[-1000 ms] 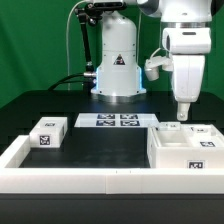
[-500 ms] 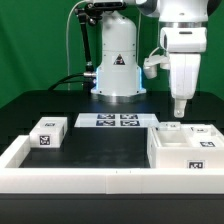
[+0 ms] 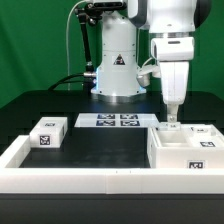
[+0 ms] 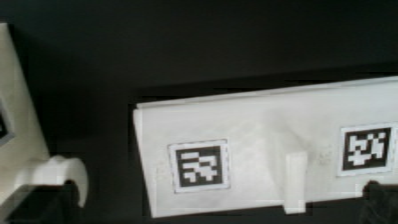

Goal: Assemble cabinet

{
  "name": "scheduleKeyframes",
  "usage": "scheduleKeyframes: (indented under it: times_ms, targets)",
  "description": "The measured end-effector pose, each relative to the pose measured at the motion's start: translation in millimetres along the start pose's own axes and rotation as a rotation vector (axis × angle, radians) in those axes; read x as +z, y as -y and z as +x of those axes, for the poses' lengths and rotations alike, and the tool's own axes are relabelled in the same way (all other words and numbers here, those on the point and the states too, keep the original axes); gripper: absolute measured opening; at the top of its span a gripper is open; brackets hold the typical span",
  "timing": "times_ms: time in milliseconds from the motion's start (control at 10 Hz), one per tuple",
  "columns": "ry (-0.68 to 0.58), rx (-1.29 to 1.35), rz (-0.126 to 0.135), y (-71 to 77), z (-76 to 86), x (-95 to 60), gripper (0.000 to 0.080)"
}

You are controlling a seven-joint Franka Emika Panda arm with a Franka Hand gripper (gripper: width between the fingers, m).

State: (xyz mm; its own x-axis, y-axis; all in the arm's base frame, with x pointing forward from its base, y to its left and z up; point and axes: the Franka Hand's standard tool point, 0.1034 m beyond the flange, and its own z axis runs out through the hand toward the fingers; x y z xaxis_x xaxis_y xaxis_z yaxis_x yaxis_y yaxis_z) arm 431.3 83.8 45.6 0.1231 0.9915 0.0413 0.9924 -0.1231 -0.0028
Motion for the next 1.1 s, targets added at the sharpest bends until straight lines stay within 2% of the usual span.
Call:
scheduleKeyframes:
  times_ms: [600,900,1100]
  targets:
    - [-0.009,0.016,0.051,19.8,8.5,28.6,0.0797]
    - [-0.009,0.017,0.054,20.2,8.4,29.4,0.0797]
    - [-0.009,0.017,0.055,20.5,8.3,29.8,0.0529]
